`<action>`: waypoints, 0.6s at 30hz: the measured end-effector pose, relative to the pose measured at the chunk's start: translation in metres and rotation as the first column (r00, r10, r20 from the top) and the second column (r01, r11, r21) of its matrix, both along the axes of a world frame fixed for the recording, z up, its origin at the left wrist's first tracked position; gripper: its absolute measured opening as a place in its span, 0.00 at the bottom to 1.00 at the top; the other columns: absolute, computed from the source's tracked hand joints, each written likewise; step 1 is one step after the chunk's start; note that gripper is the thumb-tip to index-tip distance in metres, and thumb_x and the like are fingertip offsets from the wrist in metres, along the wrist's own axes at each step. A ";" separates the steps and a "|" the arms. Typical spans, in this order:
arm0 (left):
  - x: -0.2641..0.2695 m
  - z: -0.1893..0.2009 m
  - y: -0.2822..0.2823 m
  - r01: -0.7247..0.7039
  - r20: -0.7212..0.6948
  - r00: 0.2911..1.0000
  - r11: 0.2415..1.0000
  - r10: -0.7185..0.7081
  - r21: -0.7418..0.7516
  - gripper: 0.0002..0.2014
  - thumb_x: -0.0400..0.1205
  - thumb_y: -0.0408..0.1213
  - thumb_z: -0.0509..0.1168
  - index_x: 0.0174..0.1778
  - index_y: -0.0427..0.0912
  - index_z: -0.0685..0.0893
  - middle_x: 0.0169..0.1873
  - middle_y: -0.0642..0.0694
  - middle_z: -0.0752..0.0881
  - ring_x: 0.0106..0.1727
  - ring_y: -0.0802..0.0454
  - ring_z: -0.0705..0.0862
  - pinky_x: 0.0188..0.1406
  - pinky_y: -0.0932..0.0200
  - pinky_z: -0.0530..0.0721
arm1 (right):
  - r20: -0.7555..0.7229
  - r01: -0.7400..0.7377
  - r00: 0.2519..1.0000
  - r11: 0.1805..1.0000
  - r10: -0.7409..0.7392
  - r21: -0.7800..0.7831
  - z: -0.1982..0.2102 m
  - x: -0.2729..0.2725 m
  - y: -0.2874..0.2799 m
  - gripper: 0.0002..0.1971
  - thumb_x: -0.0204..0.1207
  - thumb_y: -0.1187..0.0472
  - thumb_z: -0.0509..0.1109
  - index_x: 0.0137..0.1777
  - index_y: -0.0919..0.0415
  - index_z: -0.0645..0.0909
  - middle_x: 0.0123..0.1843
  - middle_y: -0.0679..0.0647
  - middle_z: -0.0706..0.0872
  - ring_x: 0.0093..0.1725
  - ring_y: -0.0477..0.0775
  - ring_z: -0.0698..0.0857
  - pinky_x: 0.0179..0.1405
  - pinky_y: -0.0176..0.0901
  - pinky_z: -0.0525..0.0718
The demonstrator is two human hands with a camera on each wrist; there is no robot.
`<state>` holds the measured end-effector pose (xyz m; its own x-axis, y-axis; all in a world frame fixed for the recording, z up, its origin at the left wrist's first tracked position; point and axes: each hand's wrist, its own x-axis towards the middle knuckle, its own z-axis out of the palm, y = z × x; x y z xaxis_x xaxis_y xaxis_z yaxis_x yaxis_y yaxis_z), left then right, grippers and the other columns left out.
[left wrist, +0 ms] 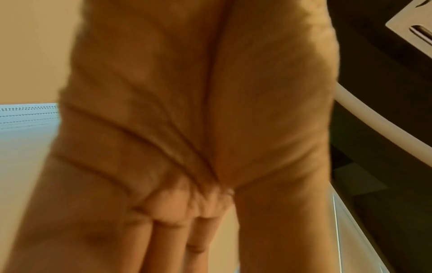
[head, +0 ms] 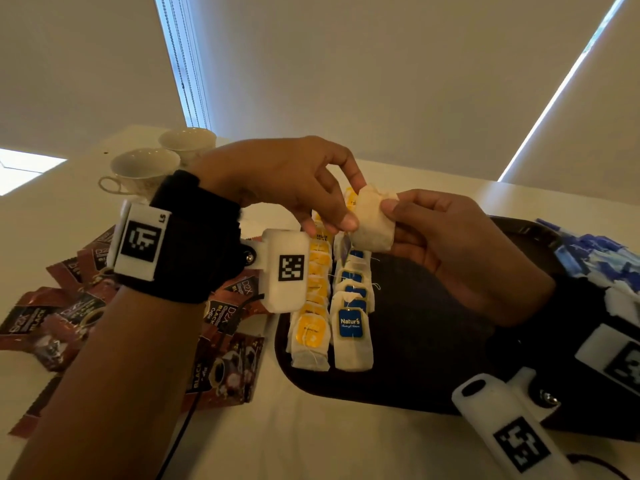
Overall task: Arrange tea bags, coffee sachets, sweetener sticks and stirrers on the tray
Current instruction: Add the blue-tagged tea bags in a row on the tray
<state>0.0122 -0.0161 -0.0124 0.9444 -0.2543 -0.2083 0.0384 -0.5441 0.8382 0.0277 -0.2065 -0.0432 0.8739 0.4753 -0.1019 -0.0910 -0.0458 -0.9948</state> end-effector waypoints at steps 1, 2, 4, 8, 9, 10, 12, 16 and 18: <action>0.000 0.000 -0.001 0.000 0.007 1.000 1.000 0.000 0.001 0.24 0.66 0.35 0.74 0.59 0.44 0.78 0.37 0.41 0.90 0.38 0.51 0.89 0.31 0.63 0.86 | -0.006 0.008 1.000 1.000 -0.008 0.002 0.000 0.001 0.000 0.06 0.79 0.63 0.64 0.50 0.63 0.81 0.46 0.56 0.89 0.41 0.48 0.91 0.32 0.33 0.86; 0.001 0.000 -0.001 0.001 0.019 1.000 1.000 -0.001 0.003 0.24 0.67 0.34 0.75 0.59 0.45 0.78 0.37 0.41 0.91 0.38 0.51 0.89 0.30 0.63 0.85 | -0.016 0.011 1.000 1.000 -0.011 0.005 0.000 0.001 0.000 0.06 0.80 0.63 0.64 0.50 0.63 0.81 0.46 0.56 0.89 0.40 0.48 0.91 0.32 0.32 0.86; 0.004 -0.001 -0.001 0.006 0.033 0.999 1.000 -0.007 0.019 0.23 0.69 0.33 0.75 0.60 0.46 0.77 0.39 0.41 0.91 0.38 0.51 0.89 0.31 0.63 0.86 | -0.038 0.009 0.999 1.000 -0.009 0.008 -0.001 0.002 0.000 0.06 0.80 0.63 0.63 0.50 0.63 0.80 0.46 0.55 0.89 0.40 0.47 0.91 0.32 0.32 0.86; 0.007 -0.005 -0.001 0.100 0.025 0.994 0.984 -0.105 0.146 0.23 0.70 0.36 0.75 0.60 0.46 0.78 0.48 0.46 0.89 0.39 0.58 0.88 0.32 0.66 0.85 | -0.011 -0.005 1.000 1.000 0.005 -0.003 -0.001 0.004 -0.002 0.06 0.80 0.62 0.63 0.51 0.63 0.80 0.48 0.55 0.88 0.41 0.47 0.90 0.33 0.33 0.86; 0.007 -0.007 -0.001 0.147 0.019 0.988 0.972 -0.153 0.185 0.23 0.69 0.40 0.75 0.60 0.43 0.80 0.50 0.46 0.88 0.40 0.59 0.87 0.32 0.67 0.84 | 0.000 -0.010 1.000 1.000 0.010 -0.005 -0.001 0.004 -0.002 0.06 0.80 0.62 0.63 0.51 0.62 0.81 0.49 0.55 0.88 0.42 0.47 0.90 0.33 0.33 0.86; 0.008 -0.009 -0.002 0.188 0.010 0.981 0.958 -0.195 0.218 0.26 0.67 0.44 0.74 0.60 0.39 0.82 0.50 0.46 0.88 0.41 0.59 0.86 0.32 0.68 0.82 | 0.004 -0.016 1.000 1.000 0.016 0.000 0.000 0.005 -0.003 0.06 0.80 0.62 0.63 0.50 0.62 0.81 0.49 0.55 0.88 0.42 0.48 0.90 0.33 0.34 0.86; 0.009 -0.012 -0.004 0.224 0.004 0.973 0.943 -0.232 0.247 0.29 0.65 0.49 0.71 0.58 0.33 0.84 0.50 0.43 0.88 0.42 0.57 0.85 0.32 0.70 0.81 | 0.007 -0.025 1.000 1.000 0.024 0.018 0.001 0.005 -0.004 0.06 0.80 0.61 0.63 0.49 0.63 0.80 0.48 0.56 0.88 0.42 0.50 0.90 0.32 0.36 0.87; 0.012 -0.016 -0.004 0.209 0.065 0.971 0.952 -0.228 0.222 0.12 0.71 0.43 0.71 0.44 0.39 0.87 0.37 0.50 0.88 0.33 0.60 0.83 0.29 0.70 0.80 | 0.032 -0.010 0.999 0.999 0.008 0.051 0.002 0.007 -0.005 0.06 0.80 0.61 0.63 0.45 0.61 0.79 0.47 0.57 0.87 0.41 0.51 0.90 0.33 0.38 0.87; 0.011 -0.016 -0.002 0.208 0.083 0.970 0.955 -0.229 0.213 0.02 0.76 0.36 0.70 0.39 0.47 0.86 0.32 0.54 0.86 0.32 0.63 0.83 0.29 0.70 0.80 | 0.045 0.012 0.999 0.996 -0.016 0.084 0.004 0.009 -0.006 0.06 0.80 0.62 0.64 0.43 0.61 0.79 0.45 0.56 0.86 0.40 0.51 0.90 0.33 0.39 0.88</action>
<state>0.0237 -0.0178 -0.0279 0.8897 -0.4200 -0.1788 -0.1830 -0.6869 0.7034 0.0368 -0.2130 -0.0395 0.8835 0.4679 -0.0221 -0.0455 0.0389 -0.9982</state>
